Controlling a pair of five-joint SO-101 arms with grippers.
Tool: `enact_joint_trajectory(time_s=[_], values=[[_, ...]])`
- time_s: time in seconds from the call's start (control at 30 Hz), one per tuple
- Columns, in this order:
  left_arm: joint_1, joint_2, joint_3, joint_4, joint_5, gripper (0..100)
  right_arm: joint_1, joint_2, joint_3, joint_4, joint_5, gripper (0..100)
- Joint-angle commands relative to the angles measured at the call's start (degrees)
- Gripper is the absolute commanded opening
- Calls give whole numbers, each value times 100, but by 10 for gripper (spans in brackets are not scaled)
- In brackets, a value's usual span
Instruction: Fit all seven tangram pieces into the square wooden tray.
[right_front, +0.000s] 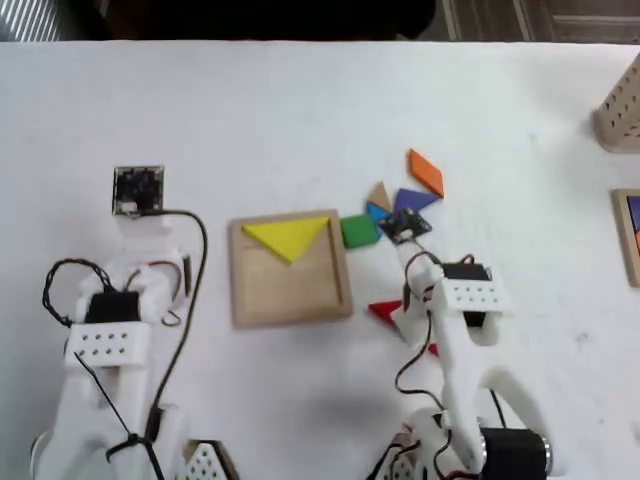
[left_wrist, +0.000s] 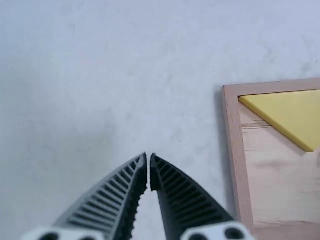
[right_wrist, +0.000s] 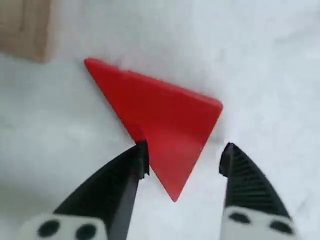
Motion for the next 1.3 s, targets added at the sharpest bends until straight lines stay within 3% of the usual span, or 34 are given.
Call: enact_joint_trajectory(time_s=[0.0, 0.33, 0.47, 0.63, 0.93, 1.27], values=[[-48, -136, -70, -88, -70, 35, 57, -13, 9, -92, -44, 235], [-48, -136, -70, -88, -62, 35, -769, 136, 18, 426, 325, 238], [-48, -136, -70, -88, -62, 35, -778, 549, -193, 462, 369, 229], [-48, -136, -70, -88, -62, 35, -664, 637, -334, 435, 316, 12], [-48, -136, -70, -88, -62, 35, -127, 251, -290, 75, 141, 18], [-48, -136, -70, -88, -62, 35, -92, -752, -589, 330, -114, 18]])
